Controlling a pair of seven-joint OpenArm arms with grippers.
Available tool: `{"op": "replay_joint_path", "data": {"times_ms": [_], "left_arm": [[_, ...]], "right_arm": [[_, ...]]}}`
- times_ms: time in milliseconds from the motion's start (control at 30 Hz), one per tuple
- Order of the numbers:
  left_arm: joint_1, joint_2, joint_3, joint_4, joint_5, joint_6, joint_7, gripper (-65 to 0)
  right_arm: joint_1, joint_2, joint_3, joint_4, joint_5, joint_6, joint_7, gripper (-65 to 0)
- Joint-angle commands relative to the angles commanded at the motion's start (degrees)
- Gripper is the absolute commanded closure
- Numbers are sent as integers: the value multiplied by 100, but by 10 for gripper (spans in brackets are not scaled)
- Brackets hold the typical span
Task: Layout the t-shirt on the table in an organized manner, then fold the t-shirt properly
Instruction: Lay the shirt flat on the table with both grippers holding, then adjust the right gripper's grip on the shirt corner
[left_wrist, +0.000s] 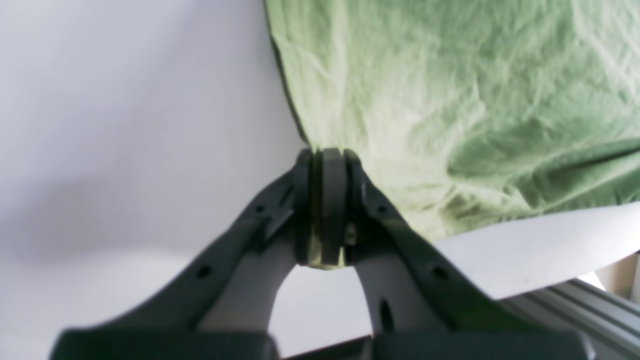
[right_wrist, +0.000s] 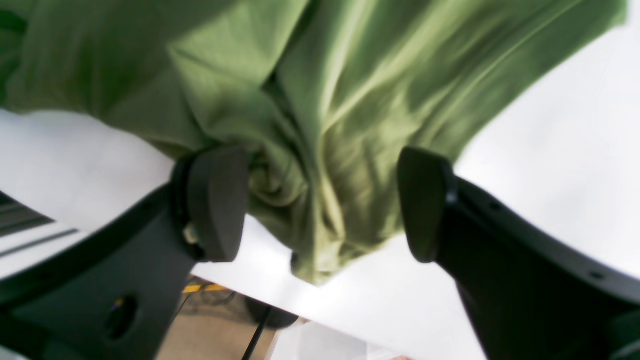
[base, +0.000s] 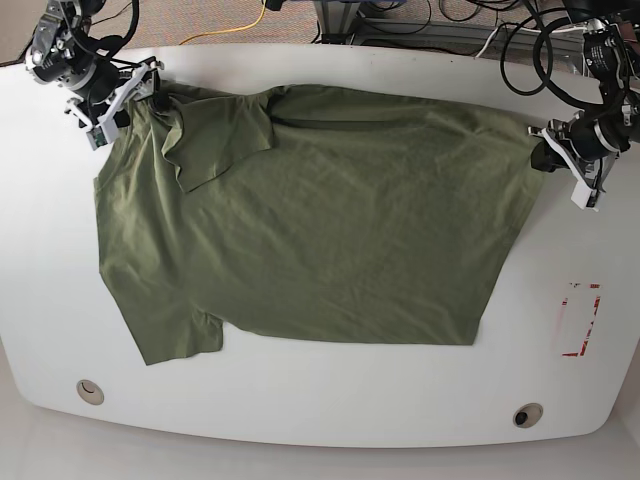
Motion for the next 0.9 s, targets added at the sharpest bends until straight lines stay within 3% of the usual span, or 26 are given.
{"op": "replay_joint_path", "data": {"times_ms": [133,400,567,900], "left_arm": [[0,0,0,0,9,0,0,0],[0,-70,18,-9,132,0,0,0],[0,-70,18,0,396,0,0,0],[0,-53,26,9,422,0,0,0]], "right_arm": [[0,-123,246,369,35,0,-9,-479],[0,-141,9,360,1064,0,-79,-476],[105,-141,-246,308,1055,0,-123,-476],[369,-149,-923,-308,747,0,-114,-474]]}}
